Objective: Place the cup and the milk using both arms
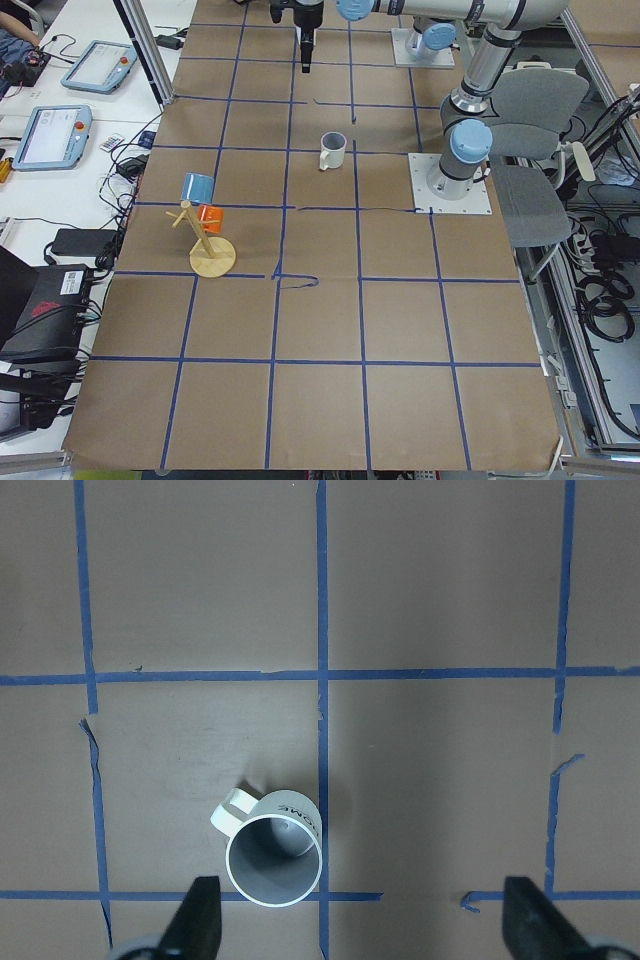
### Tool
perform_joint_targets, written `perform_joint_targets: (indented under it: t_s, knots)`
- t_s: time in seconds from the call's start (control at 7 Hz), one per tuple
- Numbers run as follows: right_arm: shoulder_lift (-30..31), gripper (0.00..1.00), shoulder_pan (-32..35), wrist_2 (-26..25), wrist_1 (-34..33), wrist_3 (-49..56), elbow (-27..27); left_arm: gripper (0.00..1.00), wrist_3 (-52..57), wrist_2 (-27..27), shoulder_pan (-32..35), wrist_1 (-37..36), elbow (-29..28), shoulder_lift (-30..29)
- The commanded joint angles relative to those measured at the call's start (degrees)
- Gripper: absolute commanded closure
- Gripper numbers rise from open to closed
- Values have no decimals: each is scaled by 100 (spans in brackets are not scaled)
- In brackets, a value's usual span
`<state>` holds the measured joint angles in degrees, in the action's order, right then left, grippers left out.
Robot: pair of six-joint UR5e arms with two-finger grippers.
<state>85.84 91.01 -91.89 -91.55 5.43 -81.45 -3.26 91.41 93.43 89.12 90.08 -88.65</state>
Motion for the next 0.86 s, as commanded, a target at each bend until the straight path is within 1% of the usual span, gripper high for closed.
perform_joint_targets:
  t_s: [0.0, 0.71]
  knots:
    - [-111, 0, 4, 4, 67, 2, 15, 0, 1, 0, -9, 0, 1, 5]
    - [-121, 0, 4, -4, 50, 2, -47, 0, -8, -44, -9, 0, 10, 5]
